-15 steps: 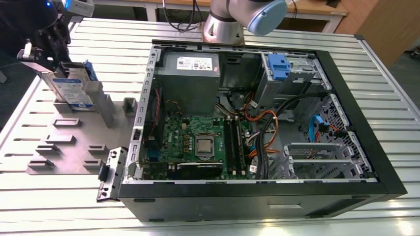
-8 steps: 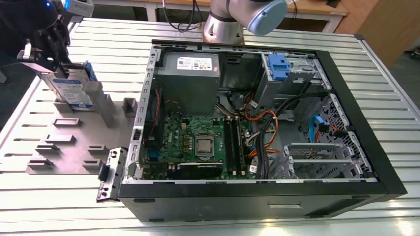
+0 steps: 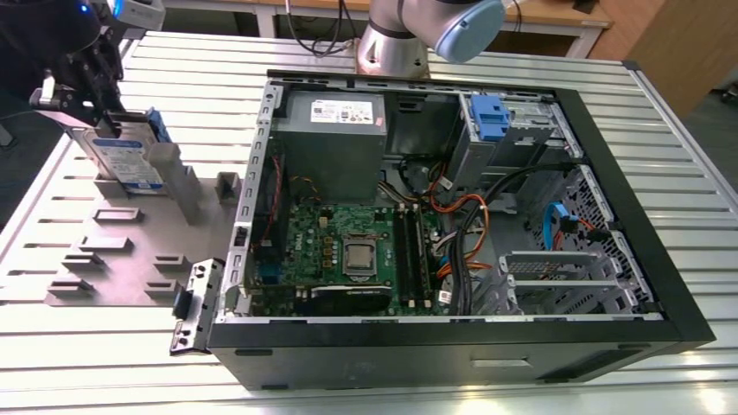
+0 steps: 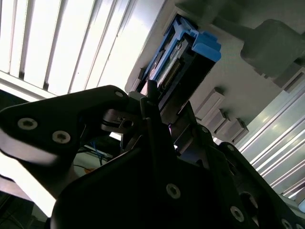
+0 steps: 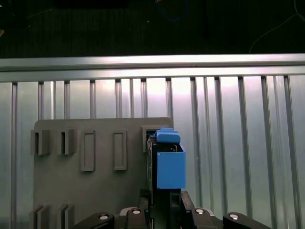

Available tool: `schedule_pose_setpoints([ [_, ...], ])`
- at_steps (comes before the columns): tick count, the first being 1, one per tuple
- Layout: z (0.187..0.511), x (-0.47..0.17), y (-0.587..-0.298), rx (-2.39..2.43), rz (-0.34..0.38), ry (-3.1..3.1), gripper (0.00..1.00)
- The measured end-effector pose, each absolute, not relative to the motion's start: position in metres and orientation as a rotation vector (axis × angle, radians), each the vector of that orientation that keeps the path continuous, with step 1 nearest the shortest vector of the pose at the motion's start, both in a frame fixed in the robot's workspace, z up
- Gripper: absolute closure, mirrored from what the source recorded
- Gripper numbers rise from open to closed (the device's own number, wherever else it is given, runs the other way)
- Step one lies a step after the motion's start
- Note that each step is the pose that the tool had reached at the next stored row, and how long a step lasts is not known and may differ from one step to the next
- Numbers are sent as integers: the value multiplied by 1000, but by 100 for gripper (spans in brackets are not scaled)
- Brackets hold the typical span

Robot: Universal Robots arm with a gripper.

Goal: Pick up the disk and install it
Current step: 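Pick up the disk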

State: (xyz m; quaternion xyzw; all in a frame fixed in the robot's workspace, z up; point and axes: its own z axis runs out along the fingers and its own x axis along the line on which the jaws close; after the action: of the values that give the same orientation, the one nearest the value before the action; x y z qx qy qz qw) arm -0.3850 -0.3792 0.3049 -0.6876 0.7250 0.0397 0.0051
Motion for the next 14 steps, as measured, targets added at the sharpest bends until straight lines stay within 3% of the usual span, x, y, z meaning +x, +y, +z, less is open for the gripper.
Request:
schedule_pose_setpoints([
  [14, 310, -385, -379, -2159, 112, 2276, 65],
])
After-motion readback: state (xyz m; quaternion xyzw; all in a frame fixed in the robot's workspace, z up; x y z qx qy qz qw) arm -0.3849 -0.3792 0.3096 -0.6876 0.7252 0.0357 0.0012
